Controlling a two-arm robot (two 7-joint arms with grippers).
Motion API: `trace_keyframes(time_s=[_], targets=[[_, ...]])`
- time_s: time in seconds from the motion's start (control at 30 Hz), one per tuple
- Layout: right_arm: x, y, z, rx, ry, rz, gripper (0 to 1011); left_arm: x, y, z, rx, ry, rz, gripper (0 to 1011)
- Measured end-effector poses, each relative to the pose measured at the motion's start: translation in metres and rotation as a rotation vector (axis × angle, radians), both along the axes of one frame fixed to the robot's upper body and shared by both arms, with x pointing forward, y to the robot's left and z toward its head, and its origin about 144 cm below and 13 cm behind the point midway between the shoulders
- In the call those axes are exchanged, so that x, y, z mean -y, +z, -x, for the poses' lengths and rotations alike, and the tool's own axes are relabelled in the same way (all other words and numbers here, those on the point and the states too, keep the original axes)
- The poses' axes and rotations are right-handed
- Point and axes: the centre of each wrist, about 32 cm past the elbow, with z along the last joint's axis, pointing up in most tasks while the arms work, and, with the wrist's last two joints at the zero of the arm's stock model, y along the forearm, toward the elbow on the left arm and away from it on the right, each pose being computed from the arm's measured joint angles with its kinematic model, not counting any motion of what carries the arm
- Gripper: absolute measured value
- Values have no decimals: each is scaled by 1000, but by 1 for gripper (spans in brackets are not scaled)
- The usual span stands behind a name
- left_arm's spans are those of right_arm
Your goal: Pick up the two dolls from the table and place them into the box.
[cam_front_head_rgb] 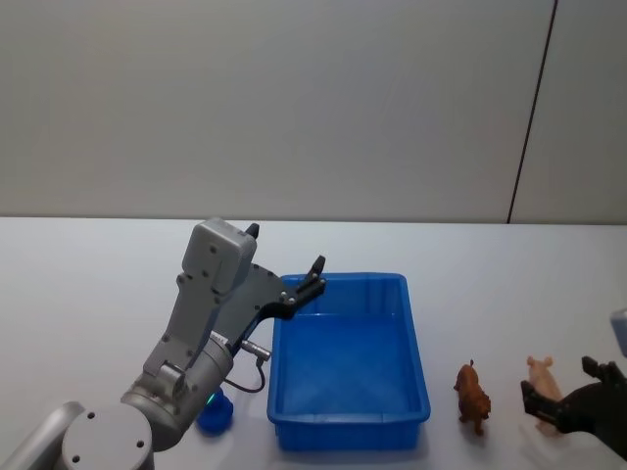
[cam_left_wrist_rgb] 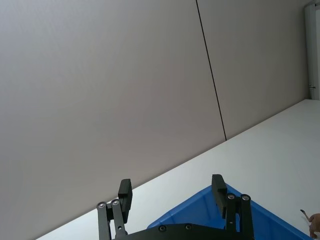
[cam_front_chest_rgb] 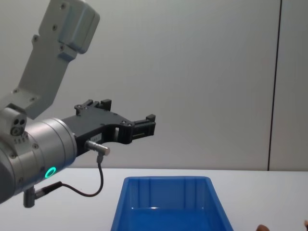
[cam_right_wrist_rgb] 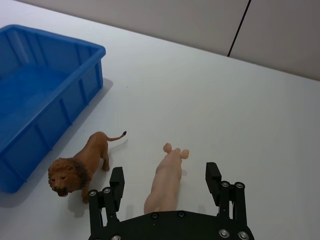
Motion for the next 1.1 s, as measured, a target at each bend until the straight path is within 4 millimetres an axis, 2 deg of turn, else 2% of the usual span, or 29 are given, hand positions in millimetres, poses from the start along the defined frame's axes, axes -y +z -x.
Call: trace_keyframes(time_s=[0.63, 0.77, 1.1], targets=[[-10, -13, -9, -109, -14, 7, 996, 0, 0, 0, 0, 0, 0, 1001], [-12, -14, -10, -126, -20, 6, 922, 0, 0, 0, 0, 0, 0, 1001], [-16, -17, -14, -154, -42, 4, 616, 0, 0, 0, 0, 0, 0, 1001]])
